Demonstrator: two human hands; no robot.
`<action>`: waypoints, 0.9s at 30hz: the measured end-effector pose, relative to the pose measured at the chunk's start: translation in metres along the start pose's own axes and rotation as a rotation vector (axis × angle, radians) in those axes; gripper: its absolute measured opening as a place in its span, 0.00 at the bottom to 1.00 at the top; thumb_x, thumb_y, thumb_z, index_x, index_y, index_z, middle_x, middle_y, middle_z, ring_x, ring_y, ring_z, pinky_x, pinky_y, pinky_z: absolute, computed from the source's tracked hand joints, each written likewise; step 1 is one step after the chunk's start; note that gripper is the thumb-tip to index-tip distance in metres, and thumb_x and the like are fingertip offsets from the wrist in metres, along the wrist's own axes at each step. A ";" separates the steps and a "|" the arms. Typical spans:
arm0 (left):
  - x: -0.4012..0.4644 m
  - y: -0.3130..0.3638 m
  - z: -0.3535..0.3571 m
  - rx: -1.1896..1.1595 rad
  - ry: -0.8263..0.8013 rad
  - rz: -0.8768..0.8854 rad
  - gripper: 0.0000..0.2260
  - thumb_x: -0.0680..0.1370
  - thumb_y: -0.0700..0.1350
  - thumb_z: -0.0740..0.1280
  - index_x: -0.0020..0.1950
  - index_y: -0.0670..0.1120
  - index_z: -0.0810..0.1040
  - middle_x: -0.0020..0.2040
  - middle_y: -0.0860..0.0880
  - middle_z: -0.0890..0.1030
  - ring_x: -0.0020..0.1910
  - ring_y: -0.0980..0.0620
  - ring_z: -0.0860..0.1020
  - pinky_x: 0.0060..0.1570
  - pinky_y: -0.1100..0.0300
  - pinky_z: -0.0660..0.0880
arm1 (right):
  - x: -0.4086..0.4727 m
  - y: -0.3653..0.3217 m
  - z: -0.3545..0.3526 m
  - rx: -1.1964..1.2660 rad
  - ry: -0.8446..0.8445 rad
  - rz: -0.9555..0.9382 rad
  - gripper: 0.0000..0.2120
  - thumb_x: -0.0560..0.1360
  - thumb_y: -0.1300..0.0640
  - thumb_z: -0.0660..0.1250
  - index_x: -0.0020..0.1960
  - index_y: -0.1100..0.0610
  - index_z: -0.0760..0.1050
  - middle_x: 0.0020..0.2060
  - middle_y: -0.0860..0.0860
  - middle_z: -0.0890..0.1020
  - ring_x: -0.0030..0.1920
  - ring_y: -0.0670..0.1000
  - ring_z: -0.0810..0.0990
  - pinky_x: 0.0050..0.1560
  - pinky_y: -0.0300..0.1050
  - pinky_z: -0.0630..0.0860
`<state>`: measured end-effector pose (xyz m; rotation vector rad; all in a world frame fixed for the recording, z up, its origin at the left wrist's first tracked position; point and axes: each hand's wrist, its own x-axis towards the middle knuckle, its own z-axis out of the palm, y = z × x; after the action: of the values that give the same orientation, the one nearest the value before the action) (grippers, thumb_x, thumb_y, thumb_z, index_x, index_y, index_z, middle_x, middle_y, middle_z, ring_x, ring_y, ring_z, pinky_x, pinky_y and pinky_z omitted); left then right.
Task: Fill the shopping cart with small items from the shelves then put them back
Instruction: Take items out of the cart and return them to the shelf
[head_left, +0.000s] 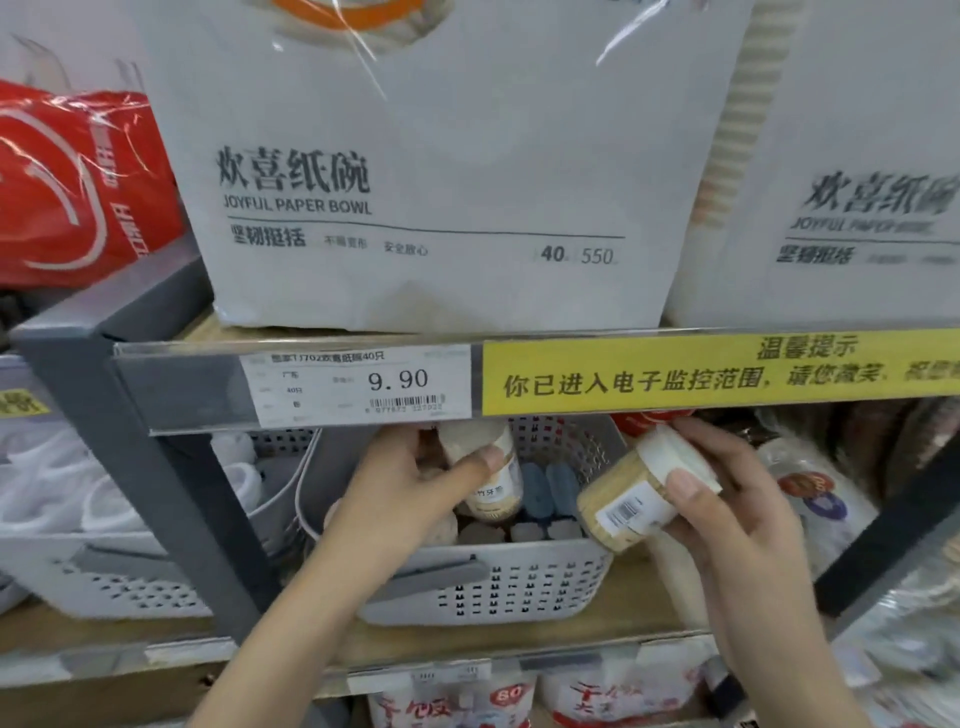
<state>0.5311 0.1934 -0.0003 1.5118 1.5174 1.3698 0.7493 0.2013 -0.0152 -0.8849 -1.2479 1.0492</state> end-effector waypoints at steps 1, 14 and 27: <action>0.002 -0.003 0.001 0.062 -0.035 -0.012 0.14 0.66 0.54 0.74 0.49 0.55 0.76 0.47 0.60 0.82 0.49 0.66 0.79 0.50 0.66 0.74 | 0.003 0.001 0.000 -0.008 -0.009 -0.015 0.30 0.56 0.31 0.75 0.54 0.42 0.79 0.51 0.48 0.83 0.50 0.50 0.81 0.47 0.44 0.80; 0.000 -0.014 -0.004 0.598 -0.356 0.007 0.14 0.73 0.53 0.70 0.58 0.56 0.75 0.53 0.61 0.79 0.52 0.63 0.75 0.51 0.70 0.69 | 0.010 0.018 -0.003 -0.020 -0.064 -0.038 0.19 0.64 0.57 0.71 0.55 0.54 0.74 0.46 0.41 0.83 0.43 0.38 0.81 0.40 0.26 0.74; 0.000 -0.023 -0.002 0.666 -0.388 0.006 0.25 0.63 0.73 0.55 0.54 0.63 0.70 0.48 0.62 0.80 0.46 0.64 0.76 0.48 0.58 0.75 | 0.022 0.014 0.008 -0.535 -0.362 -0.089 0.18 0.65 0.48 0.74 0.52 0.40 0.73 0.50 0.37 0.79 0.53 0.39 0.77 0.49 0.33 0.74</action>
<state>0.5212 0.1967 -0.0214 2.0211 1.7881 0.5186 0.7398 0.2267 -0.0208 -1.0541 -1.9101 0.8350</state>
